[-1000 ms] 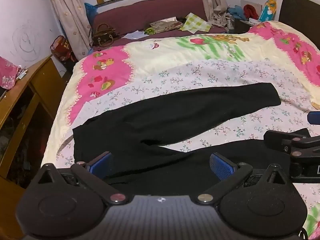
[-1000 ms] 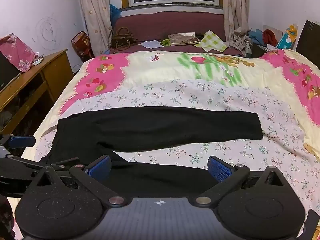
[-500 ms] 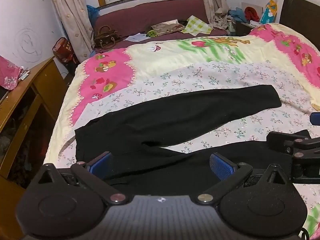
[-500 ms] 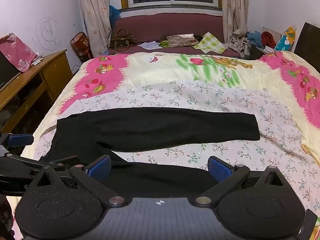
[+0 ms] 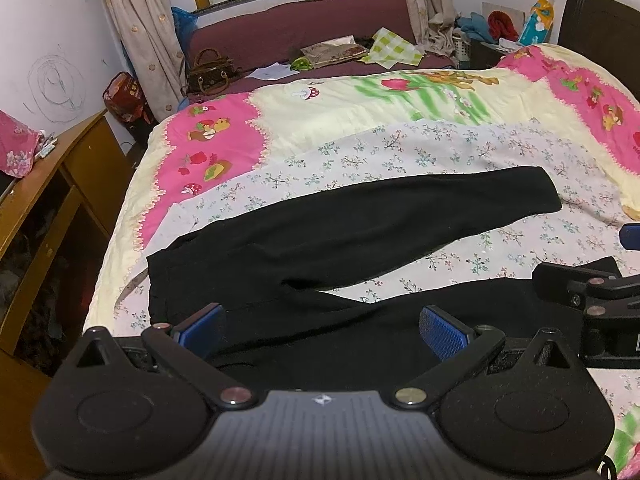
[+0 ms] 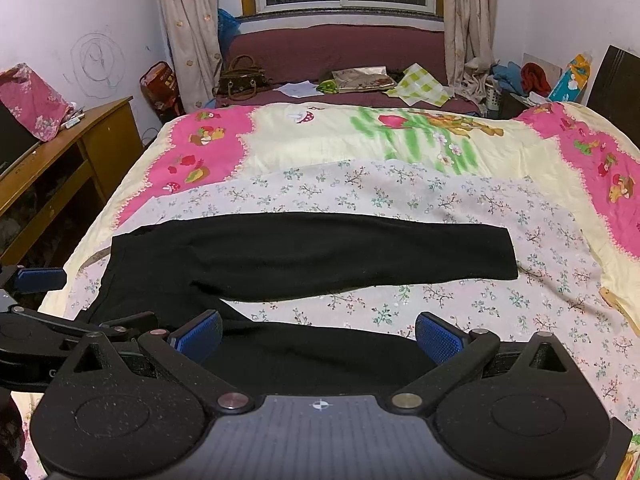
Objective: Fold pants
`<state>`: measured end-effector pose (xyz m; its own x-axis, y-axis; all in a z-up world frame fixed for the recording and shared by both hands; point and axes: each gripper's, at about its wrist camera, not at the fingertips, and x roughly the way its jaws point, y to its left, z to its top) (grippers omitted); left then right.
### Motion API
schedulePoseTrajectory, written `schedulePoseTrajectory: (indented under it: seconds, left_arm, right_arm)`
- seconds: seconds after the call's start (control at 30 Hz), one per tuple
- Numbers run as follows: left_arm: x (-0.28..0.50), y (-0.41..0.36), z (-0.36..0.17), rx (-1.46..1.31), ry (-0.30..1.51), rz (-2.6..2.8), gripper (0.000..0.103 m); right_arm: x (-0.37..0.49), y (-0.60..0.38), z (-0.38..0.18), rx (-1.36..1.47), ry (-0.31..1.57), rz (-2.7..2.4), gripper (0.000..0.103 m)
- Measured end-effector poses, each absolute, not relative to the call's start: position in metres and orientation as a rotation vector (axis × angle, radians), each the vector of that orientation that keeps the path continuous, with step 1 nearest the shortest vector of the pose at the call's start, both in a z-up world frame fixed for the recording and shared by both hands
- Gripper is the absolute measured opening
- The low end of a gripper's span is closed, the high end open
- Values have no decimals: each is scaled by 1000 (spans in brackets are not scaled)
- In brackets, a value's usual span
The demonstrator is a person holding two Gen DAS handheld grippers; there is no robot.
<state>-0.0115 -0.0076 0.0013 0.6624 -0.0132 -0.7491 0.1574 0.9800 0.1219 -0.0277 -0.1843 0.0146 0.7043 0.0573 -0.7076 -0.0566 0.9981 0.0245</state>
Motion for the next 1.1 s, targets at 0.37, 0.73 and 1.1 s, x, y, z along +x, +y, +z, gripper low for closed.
schedulePoseTrajectory:
  seconds: [0.37,0.73,1.1]
  left_arm:
    - [-10,-8,0,182,844,-101,103]
    - [-11,-9,-2,181,849,-107,103]
    - [-11,-9,-5,174,862,-113,103]
  right_arm:
    - [-28,-183,13,-3,787,64,91]
    - [-29,-185,11,-3,791,65,91]
    - [-28,-182,9,-2,798,62,91]
